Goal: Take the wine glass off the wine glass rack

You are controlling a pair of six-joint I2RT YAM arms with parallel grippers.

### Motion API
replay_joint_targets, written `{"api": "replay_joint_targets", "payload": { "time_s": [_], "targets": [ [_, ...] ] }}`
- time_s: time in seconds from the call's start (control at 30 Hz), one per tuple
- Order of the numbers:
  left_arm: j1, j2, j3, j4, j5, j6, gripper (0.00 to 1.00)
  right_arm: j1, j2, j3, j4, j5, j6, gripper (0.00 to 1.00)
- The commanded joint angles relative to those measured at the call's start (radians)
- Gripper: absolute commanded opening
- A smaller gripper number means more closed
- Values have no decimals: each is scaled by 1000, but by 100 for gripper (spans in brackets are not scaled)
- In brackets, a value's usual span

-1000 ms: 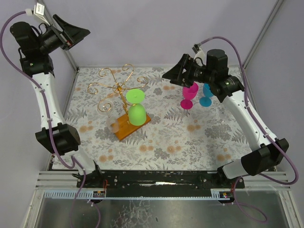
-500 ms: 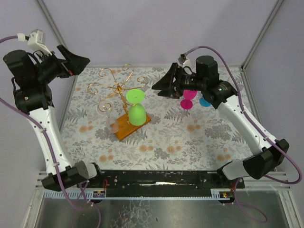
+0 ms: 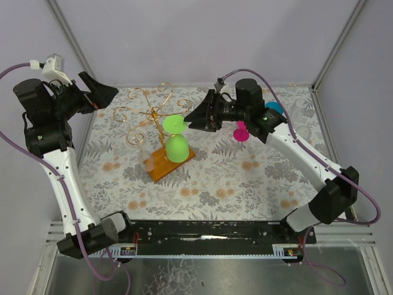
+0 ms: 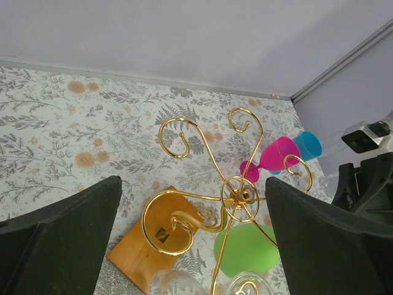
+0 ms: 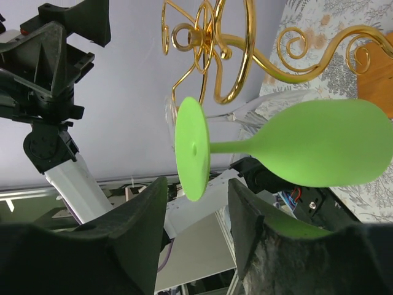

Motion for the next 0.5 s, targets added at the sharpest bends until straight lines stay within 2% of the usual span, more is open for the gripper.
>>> {"api": "replay_joint_targets", "payload": {
  "time_s": [0.0,0.2,0.47],
  "targets": [
    [6,-17,-2,33,-9,2,100,24,24,7,127,-26,62,49],
    [8,-20,-1,30,-6,11,100,34,31,-3,150,-26,84,37],
    [6,-12,1,30,-2,16,100,34,24,-22,150,-27,86,13]
  ]
}}
